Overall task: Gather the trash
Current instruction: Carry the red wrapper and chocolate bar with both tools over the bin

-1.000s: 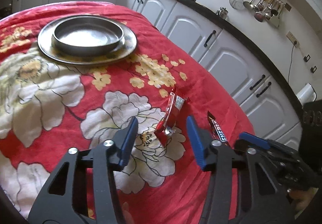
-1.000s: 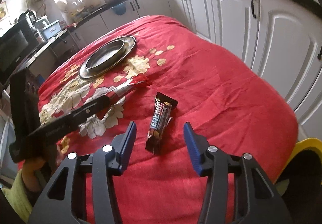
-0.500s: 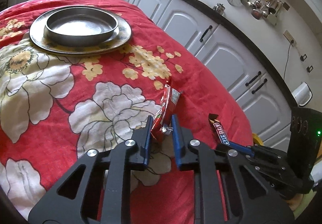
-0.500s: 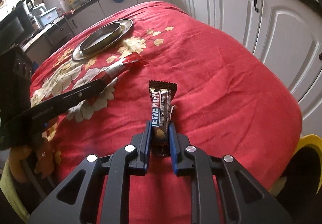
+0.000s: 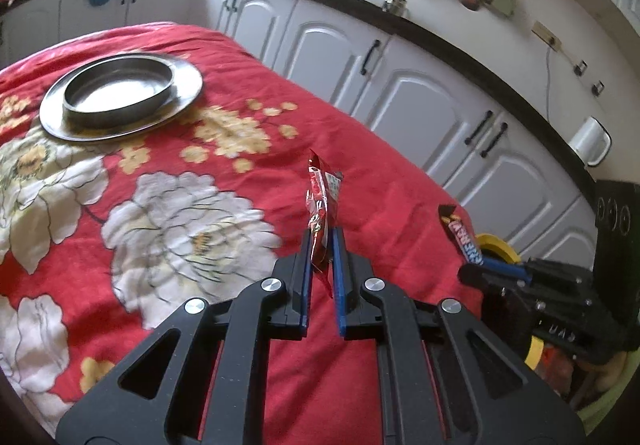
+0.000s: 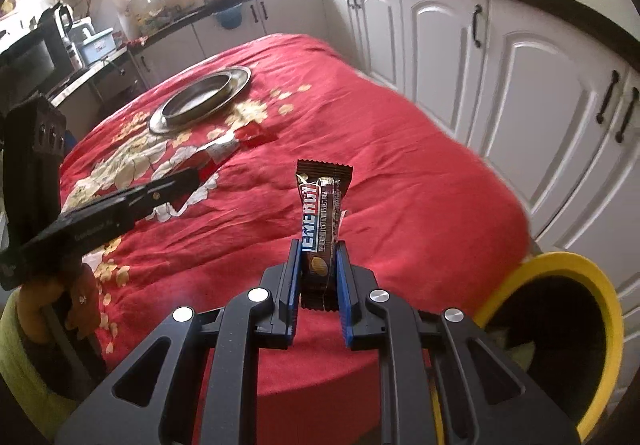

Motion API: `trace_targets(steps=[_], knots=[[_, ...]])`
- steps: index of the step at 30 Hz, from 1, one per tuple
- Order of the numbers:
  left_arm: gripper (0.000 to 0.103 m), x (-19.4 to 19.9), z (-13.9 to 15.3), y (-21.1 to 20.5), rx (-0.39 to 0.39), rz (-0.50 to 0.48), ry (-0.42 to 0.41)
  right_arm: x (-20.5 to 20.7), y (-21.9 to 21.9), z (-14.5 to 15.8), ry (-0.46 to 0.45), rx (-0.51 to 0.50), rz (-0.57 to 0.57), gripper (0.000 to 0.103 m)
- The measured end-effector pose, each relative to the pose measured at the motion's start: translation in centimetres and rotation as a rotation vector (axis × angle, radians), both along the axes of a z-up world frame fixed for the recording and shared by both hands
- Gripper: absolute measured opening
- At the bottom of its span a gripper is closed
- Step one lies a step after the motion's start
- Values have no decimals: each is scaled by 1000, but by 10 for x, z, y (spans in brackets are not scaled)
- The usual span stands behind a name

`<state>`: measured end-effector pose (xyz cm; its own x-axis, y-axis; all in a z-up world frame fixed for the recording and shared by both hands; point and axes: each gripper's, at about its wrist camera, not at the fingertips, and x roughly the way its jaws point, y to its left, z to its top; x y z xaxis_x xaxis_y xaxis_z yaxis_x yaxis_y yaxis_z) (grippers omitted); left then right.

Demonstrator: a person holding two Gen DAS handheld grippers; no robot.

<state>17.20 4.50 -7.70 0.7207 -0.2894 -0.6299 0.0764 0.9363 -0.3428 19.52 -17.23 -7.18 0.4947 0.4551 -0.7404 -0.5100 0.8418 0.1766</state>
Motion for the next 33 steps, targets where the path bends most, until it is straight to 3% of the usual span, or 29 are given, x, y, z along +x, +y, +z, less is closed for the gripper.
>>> trace_targets(steps=[13, 33], knots=[[5, -13, 23, -57, 44, -135, -53, -16, -76, 25, -51, 39, -147, 16], [5, -29, 29, -125, 104, -293, -83, -39, -151, 38, -88, 79, -307, 16]])
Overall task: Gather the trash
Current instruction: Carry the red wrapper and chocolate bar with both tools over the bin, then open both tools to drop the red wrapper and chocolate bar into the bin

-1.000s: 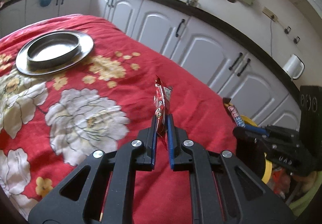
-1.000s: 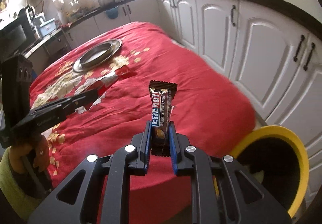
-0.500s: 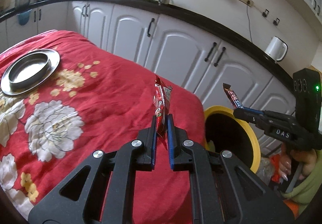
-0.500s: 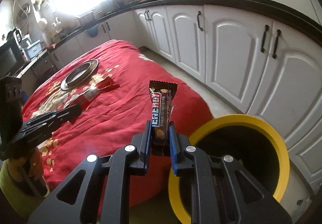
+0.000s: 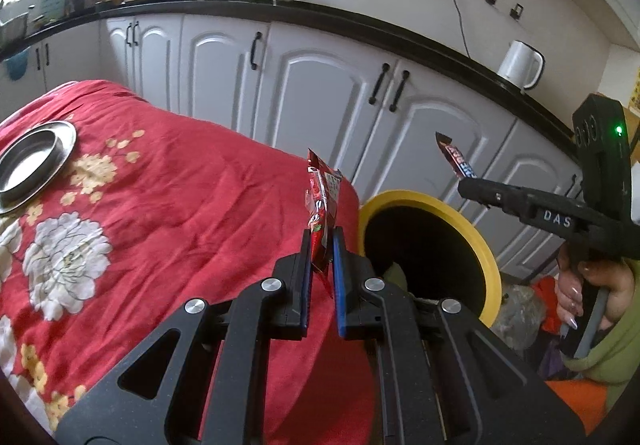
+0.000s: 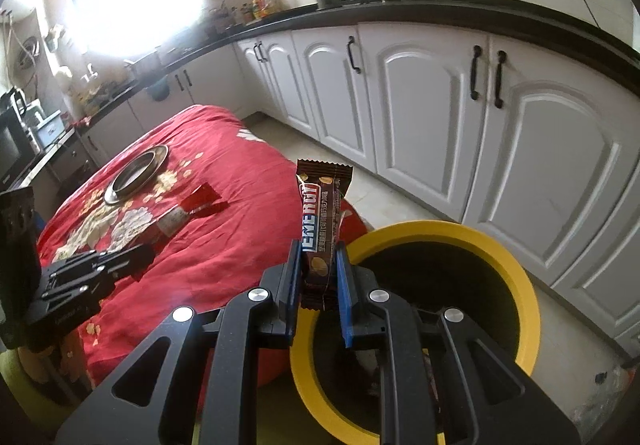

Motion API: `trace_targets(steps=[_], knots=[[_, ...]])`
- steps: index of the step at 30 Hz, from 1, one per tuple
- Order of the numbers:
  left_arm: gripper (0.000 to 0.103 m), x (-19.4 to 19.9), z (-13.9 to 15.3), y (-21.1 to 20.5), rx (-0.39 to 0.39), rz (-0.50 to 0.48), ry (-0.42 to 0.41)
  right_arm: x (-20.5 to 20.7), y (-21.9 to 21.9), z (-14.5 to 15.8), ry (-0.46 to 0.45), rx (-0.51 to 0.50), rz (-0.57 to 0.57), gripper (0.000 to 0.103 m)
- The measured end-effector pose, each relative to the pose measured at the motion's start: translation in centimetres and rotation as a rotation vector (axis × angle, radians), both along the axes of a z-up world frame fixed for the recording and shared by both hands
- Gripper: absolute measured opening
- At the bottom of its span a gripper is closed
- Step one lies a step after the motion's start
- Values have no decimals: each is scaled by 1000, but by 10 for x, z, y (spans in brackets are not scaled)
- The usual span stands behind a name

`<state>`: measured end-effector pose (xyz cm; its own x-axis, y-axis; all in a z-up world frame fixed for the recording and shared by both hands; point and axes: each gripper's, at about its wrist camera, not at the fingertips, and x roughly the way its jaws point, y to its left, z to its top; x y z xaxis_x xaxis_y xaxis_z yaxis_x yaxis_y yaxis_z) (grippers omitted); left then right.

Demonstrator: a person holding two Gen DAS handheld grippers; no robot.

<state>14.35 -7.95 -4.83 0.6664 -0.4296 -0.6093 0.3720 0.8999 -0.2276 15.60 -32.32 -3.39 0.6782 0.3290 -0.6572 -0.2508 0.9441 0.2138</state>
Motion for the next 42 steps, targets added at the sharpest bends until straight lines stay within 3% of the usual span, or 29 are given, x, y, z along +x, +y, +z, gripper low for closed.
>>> trace_targets(steps=[25, 42], knots=[[5, -21, -7, -70, 89, -158, -17, -17, -68, -23, 72, 29, -122, 16], [5, -21, -38, -116, 146, -283, 51, -8, -89, -56, 173, 48, -148, 16]])
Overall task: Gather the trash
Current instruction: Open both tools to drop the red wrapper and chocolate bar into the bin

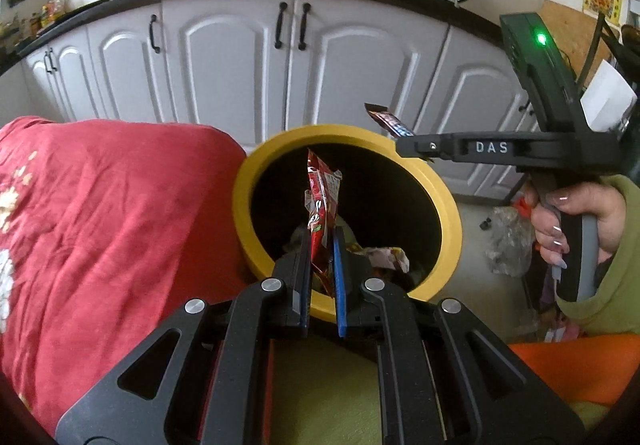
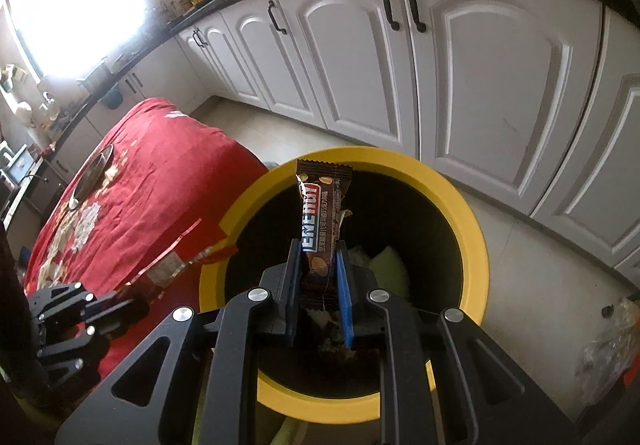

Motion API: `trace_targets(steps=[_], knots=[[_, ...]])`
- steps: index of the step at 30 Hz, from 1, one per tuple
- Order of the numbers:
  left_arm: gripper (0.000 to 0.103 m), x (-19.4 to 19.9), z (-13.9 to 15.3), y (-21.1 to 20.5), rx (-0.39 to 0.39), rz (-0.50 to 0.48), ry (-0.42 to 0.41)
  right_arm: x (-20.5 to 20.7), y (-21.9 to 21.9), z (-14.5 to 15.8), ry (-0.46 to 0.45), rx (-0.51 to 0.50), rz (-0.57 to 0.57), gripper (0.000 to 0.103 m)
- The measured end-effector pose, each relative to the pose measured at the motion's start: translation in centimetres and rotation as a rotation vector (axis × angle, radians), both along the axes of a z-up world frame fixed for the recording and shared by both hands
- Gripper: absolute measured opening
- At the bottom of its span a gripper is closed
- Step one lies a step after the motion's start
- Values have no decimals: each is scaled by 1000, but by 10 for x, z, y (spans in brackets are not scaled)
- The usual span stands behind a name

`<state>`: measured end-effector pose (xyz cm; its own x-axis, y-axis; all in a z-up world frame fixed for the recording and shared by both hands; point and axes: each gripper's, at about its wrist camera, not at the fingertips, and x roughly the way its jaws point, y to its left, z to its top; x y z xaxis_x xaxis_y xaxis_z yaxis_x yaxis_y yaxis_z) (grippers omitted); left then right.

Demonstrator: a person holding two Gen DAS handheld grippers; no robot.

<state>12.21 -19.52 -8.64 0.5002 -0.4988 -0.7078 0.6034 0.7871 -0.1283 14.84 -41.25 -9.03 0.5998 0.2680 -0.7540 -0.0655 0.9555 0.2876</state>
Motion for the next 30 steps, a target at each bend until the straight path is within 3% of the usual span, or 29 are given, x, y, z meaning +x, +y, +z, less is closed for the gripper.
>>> trace_targets(steps=[12, 16, 21, 24, 26, 30], knots=[[5, 15, -17, -18, 22, -26, 63, 4, -19, -8, 19, 80, -51, 19], [6, 19, -20, -25, 29, -34, 68, 4, -25, -9, 16, 102, -69, 27], [35, 26, -20, -23, 23, -9, 68, 2, -31, -4, -2, 112, -100, 31], [52, 28, -17, -16, 12, 23, 62, 0, -30, 2, -26, 104, -113, 41], [60, 31, -15, -10, 2, 46, 60, -2, -29, 6, -40, 100, -118, 58], [83, 33, -6, 9, -36, 107, 58, -5, -17, 19, -73, 61, -106, 62]])
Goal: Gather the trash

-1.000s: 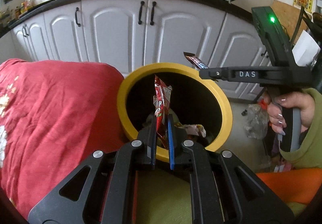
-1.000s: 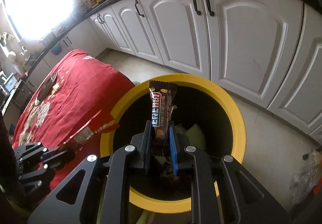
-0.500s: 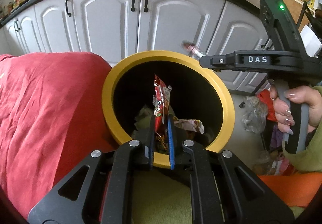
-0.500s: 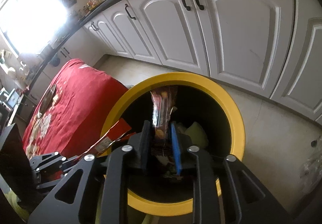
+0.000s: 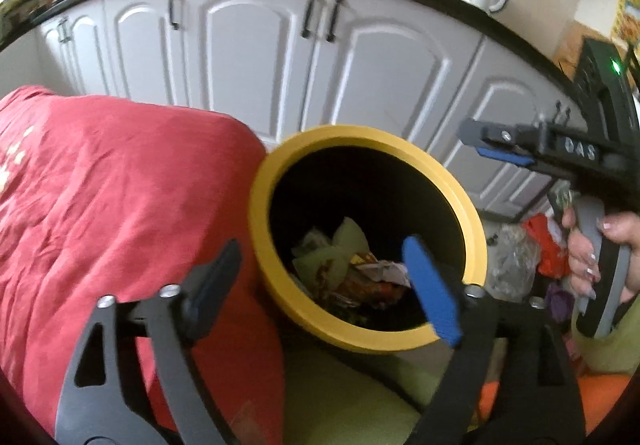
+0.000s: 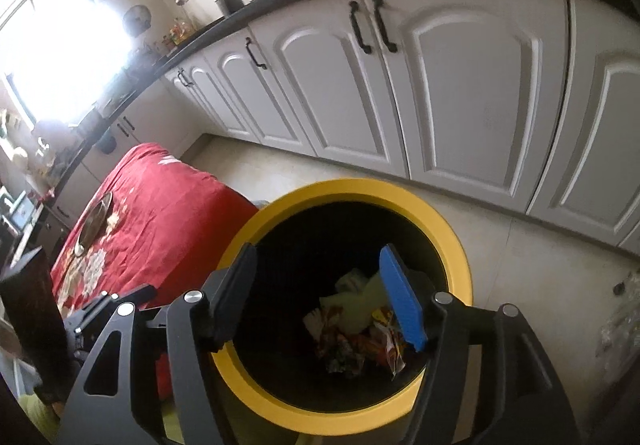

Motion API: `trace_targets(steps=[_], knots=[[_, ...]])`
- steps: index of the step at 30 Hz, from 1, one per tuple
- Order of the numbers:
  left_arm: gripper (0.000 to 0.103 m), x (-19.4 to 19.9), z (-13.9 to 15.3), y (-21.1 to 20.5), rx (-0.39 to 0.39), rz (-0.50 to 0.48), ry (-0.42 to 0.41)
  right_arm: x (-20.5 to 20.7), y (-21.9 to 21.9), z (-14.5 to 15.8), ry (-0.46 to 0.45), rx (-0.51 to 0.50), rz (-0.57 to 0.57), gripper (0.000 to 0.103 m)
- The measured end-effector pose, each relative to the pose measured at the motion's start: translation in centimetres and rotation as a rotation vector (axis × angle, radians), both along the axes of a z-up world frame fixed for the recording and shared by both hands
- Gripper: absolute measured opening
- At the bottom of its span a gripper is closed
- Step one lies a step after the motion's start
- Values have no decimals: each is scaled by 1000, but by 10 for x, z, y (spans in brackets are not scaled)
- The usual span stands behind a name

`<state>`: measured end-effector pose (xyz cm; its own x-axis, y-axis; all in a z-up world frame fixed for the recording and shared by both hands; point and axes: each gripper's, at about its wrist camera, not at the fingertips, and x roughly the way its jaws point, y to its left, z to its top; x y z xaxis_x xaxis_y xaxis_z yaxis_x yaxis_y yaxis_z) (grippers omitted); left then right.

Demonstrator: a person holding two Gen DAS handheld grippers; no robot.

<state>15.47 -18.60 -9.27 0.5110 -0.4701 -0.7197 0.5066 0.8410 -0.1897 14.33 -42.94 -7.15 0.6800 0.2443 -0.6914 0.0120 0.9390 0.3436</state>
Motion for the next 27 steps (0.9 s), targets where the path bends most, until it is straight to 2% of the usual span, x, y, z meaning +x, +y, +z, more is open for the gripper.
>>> trace_targets(steps=[1, 2, 4, 11, 17, 21, 27], knots=[[86, 0, 2, 5, -4, 17, -3, 0, 3, 3, -5, -8, 5, 62], [89, 1, 5, 11, -8, 38, -7, -1, 7, 6, -11, -16, 9, 72], [91, 2, 11, 25, -22, 83, -13, -5, 18, 13, -37, -30, 7, 83], [92, 0, 32, 79, -46, 239, -49, -15, 71, 31, -93, -54, 60, 96], [92, -11, 50, 127, -49, 387, -100, -34, 118, 38, -137, -55, 147, 96], [92, -24, 59, 149, -53, 429, -126, -53, 145, 46, -230, -105, 189, 96], [92, -50, 66, 163, -43, 452, -178, -77, 163, 53, -319, -128, 197, 97]])
